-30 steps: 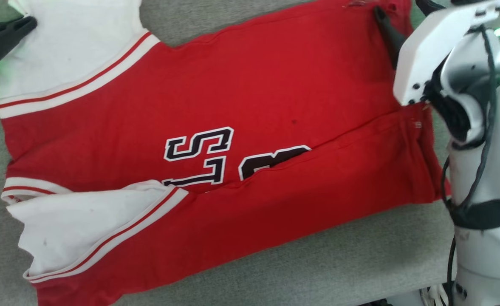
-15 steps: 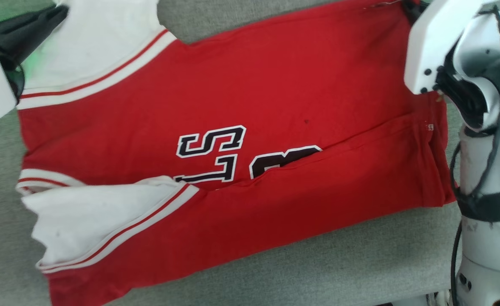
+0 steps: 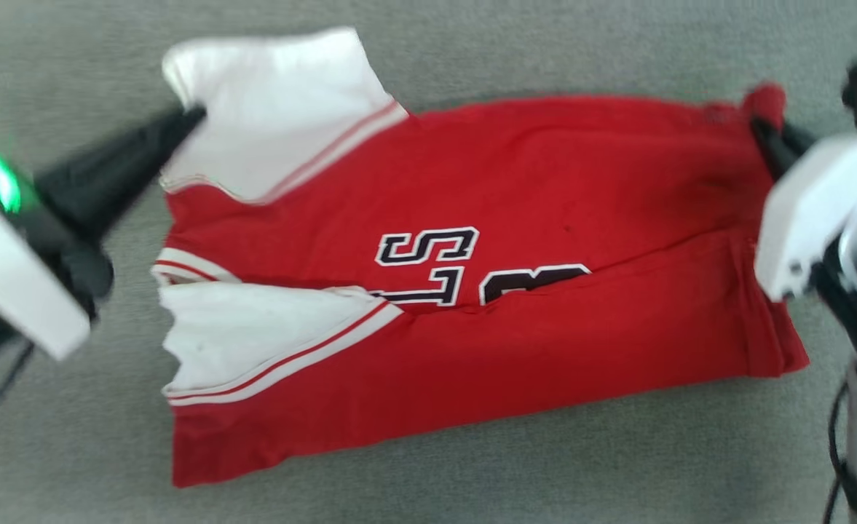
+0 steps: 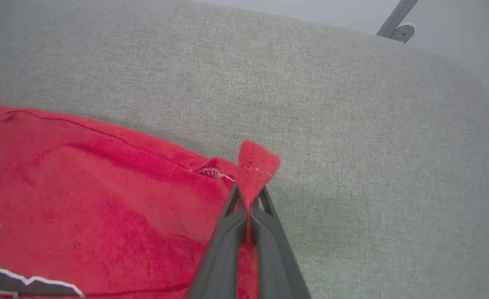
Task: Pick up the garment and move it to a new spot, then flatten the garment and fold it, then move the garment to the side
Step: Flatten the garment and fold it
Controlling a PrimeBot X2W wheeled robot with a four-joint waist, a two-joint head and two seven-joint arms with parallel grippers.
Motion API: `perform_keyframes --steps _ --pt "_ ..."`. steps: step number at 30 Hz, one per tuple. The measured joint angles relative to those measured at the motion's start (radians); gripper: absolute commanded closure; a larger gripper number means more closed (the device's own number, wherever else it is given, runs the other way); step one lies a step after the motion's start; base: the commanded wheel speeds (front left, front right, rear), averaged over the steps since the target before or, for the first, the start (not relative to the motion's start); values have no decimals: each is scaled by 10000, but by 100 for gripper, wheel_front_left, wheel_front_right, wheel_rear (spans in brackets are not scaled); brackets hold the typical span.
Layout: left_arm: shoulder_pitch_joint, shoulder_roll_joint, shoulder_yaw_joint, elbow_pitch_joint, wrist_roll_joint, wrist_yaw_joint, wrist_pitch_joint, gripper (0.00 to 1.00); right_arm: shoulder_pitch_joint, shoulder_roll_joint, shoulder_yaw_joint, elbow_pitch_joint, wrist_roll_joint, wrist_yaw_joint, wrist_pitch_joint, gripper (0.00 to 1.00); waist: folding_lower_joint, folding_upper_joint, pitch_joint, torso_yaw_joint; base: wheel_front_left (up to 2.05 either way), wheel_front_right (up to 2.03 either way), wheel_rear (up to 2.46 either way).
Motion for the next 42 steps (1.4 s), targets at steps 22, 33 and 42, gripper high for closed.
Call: perform_keyframes --steps 22,33,42 --pt "8027 -995 3310 -970 1340 0 -1060 100 4552 324 -1344 -1423 675 2 -1570 100 0 0 -691 679 0 0 0" --pt "8487 -2094 3496 840 2871 0 -1060 100 4105 391 -1313 295 351 0 -3064 100 0 0 -825 648 0 0 0" --pt "8728 -2882 4228 1624 3352 0 -1060 2 3774 479 -1262 1022 591 0 -3210 0 0 0 -989 580 0 0 0"
